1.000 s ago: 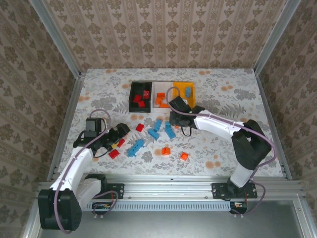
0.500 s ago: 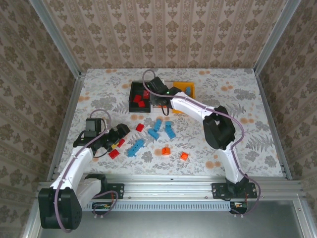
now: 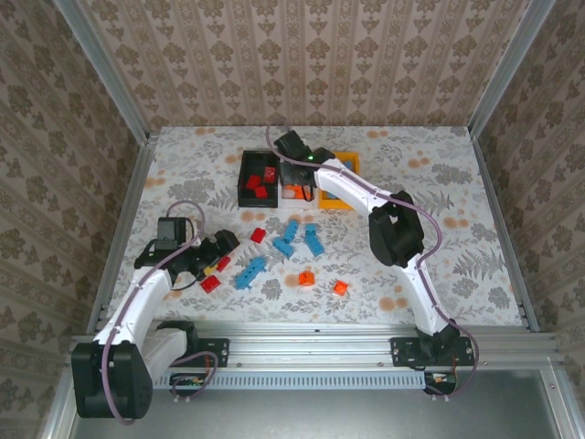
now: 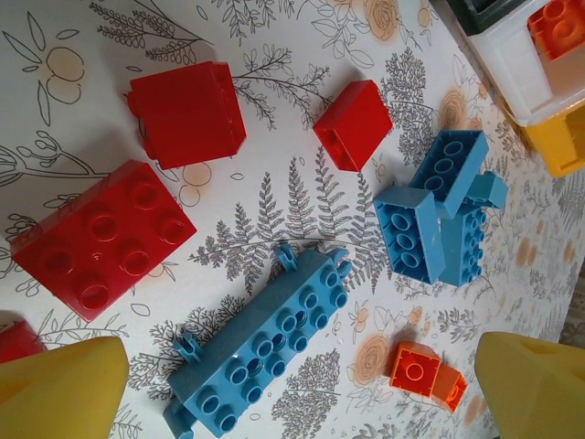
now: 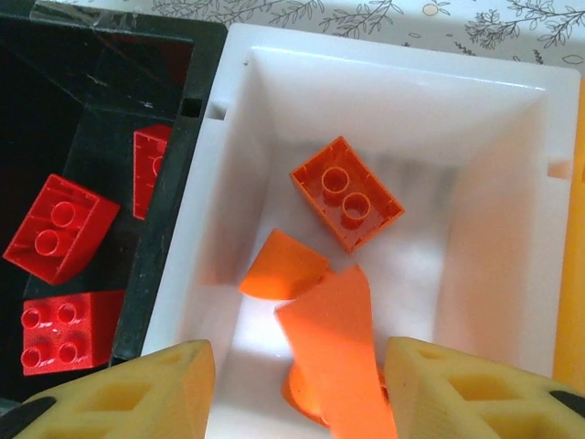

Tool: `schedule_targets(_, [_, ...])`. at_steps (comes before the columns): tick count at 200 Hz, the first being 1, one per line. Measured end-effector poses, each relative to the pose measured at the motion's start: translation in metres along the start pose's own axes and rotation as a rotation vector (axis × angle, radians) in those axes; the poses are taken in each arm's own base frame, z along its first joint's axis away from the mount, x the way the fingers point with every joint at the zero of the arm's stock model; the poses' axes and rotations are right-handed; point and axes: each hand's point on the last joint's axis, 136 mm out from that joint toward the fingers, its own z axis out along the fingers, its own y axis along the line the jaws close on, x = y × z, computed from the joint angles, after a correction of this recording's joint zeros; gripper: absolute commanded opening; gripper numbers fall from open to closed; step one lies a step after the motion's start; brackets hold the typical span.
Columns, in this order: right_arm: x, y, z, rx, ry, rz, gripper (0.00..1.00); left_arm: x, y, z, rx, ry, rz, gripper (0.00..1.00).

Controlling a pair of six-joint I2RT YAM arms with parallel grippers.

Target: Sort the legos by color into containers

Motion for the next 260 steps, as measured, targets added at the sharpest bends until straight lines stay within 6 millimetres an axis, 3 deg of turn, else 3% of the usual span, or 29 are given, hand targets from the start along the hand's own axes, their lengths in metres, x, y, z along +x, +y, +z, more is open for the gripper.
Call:
schedule_targets(16, [0.01,-0.003,-0.008,0.006,0.01,-0.016,0.54,-0.001,-0.001,-0.001,0.003,-0.002,0.002,1.0])
schedule_targets(27, [0.024,-0.009,-0.024,0.014,0.021,-0.025,0.55,-0.002,-0.003,-0.001,0.008,-0.004,0.004,1.0])
schedule_targets(55, [0.07,-0.033,-0.089,0.024,0.029,0.008,0.62,-0.006,-0.009,0.0,0.033,-0.021,0.008,1.0])
schedule_targets(78, [0.124,-0.056,-0.133,0.021,0.052,0.091,0.68,0.0,-0.02,0.011,0.064,-0.006,0.035,1.0])
schedule_targets(118, [0.242,-0.081,-0.141,0.079,0.262,0.187,0.75,0.032,-0.035,0.044,0.059,0.107,0.107,0.99])
schedule_targets(141, [0.289,-0.079,-0.142,0.084,0.376,0.241,0.76,0.041,-0.036,0.05,0.056,0.097,0.124,1.0])
schedule_targets(171, [0.311,-0.071,-0.139,0.07,0.444,0.33,0.71,0.039,-0.032,0.045,0.048,0.049,0.12,1.0])
schedule_targets(203, [0.323,-0.064,-0.13,0.092,0.472,0.373,0.54,0.029,-0.043,0.03,0.083,-0.032,0.148,1.0])
schedule_targets(234, [0.325,-0.073,-0.131,0.148,0.465,0.399,0.36,0.028,-0.041,0.026,0.085,-0.058,0.152,1.0])
schedule_targets(260, [0.319,-0.072,-0.131,0.152,0.445,0.396,0.31,0.031,-0.031,0.03,0.059,-0.044,0.136,1.0])
